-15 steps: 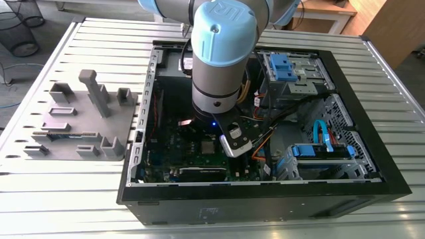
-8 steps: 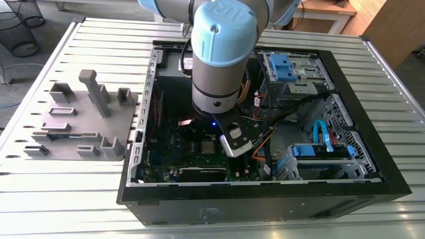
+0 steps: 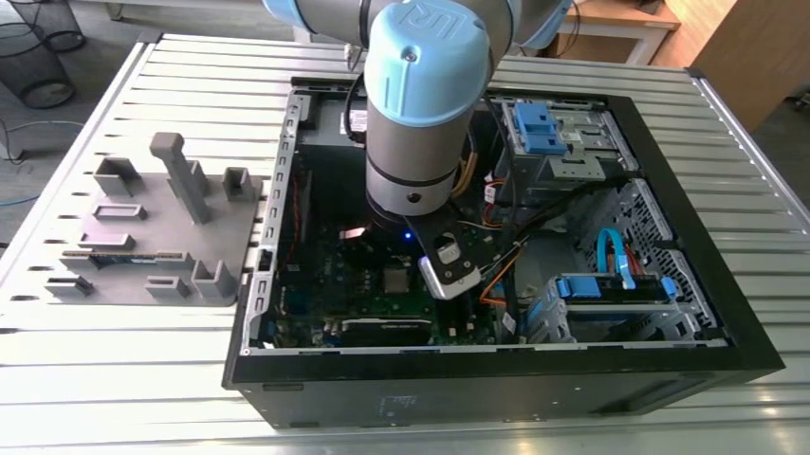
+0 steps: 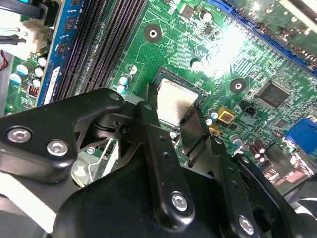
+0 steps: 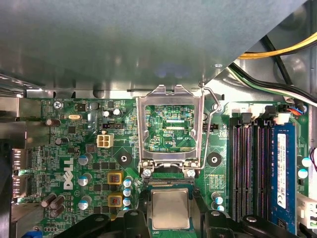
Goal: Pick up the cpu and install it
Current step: 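Place the cpu into insertion slot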
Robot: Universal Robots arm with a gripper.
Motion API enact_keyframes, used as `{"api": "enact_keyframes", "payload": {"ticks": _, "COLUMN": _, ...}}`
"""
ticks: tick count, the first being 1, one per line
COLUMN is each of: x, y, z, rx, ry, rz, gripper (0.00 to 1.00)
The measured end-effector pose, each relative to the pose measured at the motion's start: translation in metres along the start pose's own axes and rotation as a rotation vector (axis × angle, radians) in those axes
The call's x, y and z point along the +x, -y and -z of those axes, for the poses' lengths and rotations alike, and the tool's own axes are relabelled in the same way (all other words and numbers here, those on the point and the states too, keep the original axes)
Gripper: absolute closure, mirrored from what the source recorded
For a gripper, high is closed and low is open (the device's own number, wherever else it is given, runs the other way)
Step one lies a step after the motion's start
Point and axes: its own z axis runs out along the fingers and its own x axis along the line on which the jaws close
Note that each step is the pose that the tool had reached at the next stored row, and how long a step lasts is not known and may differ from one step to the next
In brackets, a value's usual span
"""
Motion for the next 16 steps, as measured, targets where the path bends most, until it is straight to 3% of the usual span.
{"api": "enact_keyframes", "payload": {"ticks": 10, "x": 0.0000, "y": 0.0000, "z": 0.0020, "rx": -0.0001, "ry": 0.0003, "rz": -0.003, "gripper": 0.56}}
{"api": "enact_keyframes", "payload": {"ticks": 16, "x": 0.0001, "y": 0.0000, "z": 0.0015, "rx": 0.0002, "ry": 0.0014, "rz": -0.036, "gripper": 0.56}}
